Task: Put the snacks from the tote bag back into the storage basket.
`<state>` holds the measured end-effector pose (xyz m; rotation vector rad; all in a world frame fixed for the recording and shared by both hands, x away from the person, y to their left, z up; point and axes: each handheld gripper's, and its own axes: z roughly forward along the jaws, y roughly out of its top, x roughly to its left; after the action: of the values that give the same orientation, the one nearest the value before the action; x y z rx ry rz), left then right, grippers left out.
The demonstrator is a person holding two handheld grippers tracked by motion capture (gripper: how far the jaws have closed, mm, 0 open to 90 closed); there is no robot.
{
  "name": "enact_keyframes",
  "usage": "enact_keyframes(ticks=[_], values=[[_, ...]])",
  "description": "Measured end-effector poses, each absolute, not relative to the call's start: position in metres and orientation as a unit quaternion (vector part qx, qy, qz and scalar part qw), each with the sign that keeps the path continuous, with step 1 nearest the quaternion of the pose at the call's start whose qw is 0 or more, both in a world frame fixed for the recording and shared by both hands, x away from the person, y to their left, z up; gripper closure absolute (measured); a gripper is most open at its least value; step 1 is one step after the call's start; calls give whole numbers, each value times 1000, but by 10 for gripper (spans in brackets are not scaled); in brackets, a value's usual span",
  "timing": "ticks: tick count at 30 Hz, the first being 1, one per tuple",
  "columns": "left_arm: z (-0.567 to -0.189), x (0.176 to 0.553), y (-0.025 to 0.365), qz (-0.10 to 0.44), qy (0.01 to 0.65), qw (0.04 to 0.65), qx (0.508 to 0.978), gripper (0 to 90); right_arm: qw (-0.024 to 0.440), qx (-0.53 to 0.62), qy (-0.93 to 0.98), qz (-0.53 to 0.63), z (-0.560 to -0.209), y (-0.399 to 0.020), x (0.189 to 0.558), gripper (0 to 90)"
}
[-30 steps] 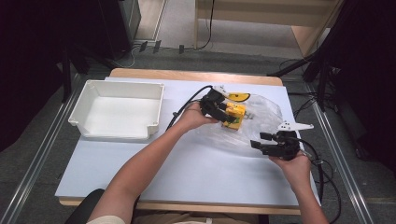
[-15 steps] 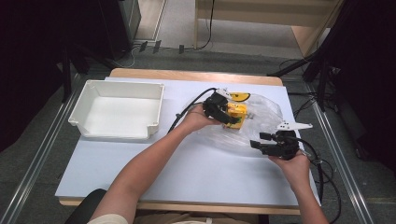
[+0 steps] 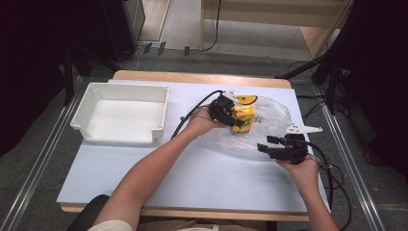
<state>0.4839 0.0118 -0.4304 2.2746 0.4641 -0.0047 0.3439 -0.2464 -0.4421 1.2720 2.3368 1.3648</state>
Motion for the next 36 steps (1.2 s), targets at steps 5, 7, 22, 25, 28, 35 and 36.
enact_keyframes(ticks=[5, 7, 22, 25, 28, 35, 36], values=[[-425, 483, 15, 3, 183, 397, 899, 523, 76, 424, 779, 456, -442, -246, 344, 388], [-420, 482, 17, 5, 184, 401, 897, 523, 75, 424, 779, 456, -442, -246, 344, 388], [-390, 469, 35, 10, 189, 411, 892, 523, 77, 423, 777, 460, -441, -245, 342, 387], [-387, 465, 37, 9, 187, 408, 893, 522, 77, 423, 776, 461, -440, -245, 342, 387], [-384, 460, 40, 5, 190, 413, 891, 523, 78, 423, 776, 462, -440, -245, 342, 387], [-379, 455, 53, 7, 194, 417, 888, 522, 76, 423, 774, 466, -439, -244, 341, 387], [-378, 454, 54, 8, 195, 416, 888, 522, 76, 423, 774, 465, -439, -244, 341, 387]])
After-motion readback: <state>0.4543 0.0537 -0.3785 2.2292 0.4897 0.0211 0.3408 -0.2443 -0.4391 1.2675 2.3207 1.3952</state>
